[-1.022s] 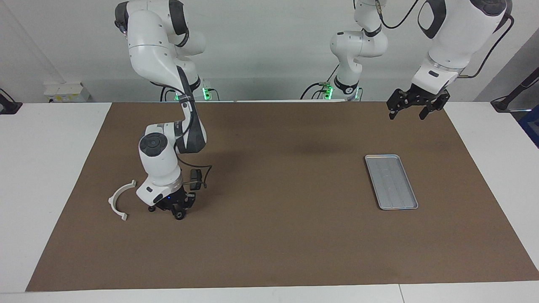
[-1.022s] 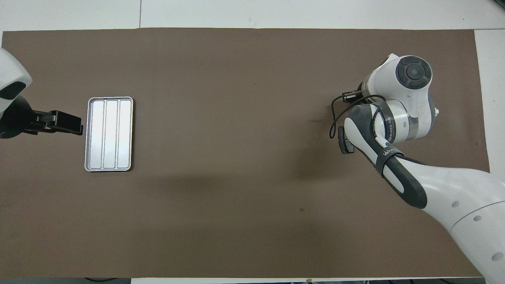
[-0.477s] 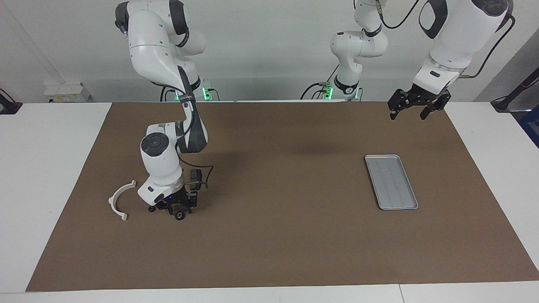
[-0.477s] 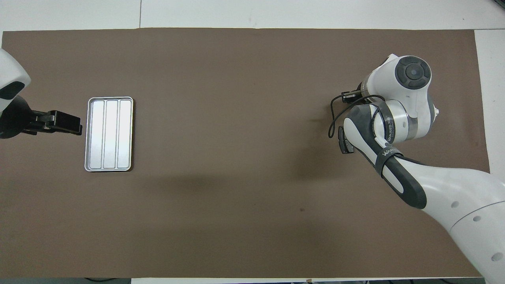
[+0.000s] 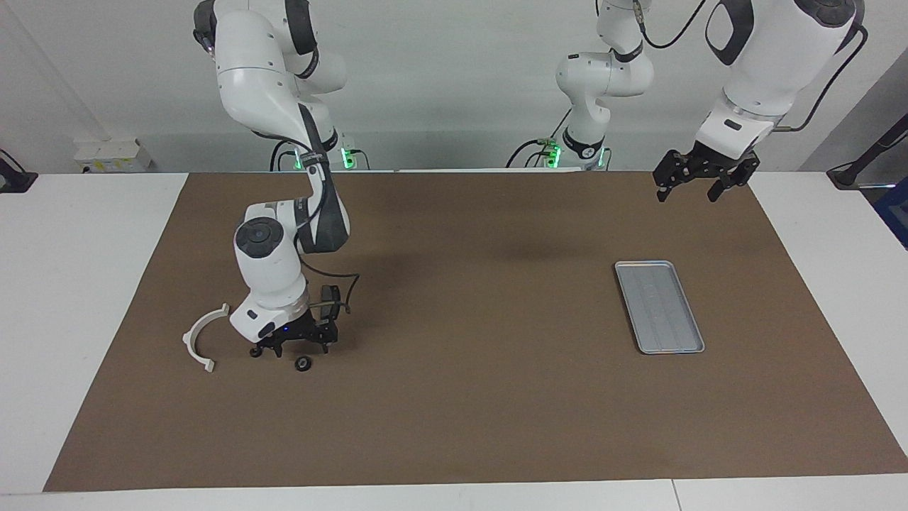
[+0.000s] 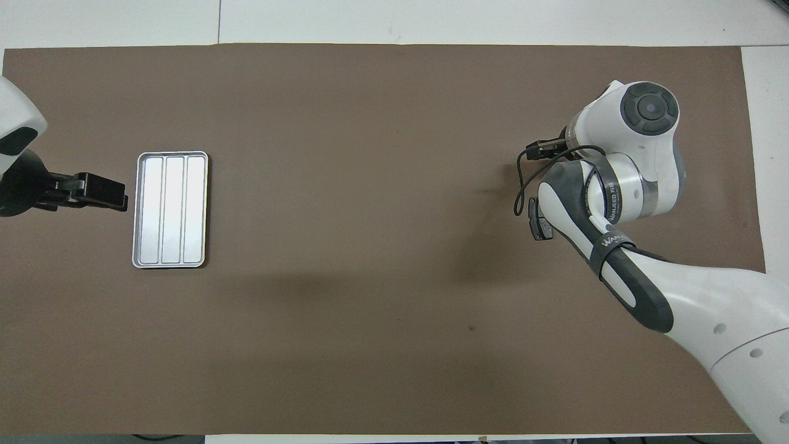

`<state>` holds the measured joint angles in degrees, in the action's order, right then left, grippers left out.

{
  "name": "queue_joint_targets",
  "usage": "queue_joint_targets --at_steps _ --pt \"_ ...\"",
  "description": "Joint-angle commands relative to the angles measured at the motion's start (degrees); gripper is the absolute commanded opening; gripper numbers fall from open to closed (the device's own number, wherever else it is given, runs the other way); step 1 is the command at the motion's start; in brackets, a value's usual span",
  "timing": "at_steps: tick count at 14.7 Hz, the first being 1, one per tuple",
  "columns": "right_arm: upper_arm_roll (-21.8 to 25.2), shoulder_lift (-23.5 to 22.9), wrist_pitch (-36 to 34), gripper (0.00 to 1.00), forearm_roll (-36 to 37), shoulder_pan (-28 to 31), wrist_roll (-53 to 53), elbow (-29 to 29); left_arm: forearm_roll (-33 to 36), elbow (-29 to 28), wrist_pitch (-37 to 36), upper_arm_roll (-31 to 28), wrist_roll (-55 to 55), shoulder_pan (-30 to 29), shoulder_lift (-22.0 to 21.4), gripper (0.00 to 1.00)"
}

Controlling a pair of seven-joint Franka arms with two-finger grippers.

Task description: Place bearing gear from tray to pile

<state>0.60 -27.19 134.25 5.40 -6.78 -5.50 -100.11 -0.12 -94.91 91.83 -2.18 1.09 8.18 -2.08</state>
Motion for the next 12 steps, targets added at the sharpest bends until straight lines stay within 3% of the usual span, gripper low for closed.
queue_joint_targets --at_steps 1,12 --pt "-0.4 2.2 -2.1 1.0 -0.4 0.8 -0.5 -0.3 -0.6 0.0 -1.0 -0.4 -0.2 0.2 -0.6 1.0" --pt "-0.5 3.5 -2.9 1.0 -0.4 2.4 2.3 -0.3 -0.6 0.0 -1.0 -0.4 -0.2 0.2 -0.6 1.0"
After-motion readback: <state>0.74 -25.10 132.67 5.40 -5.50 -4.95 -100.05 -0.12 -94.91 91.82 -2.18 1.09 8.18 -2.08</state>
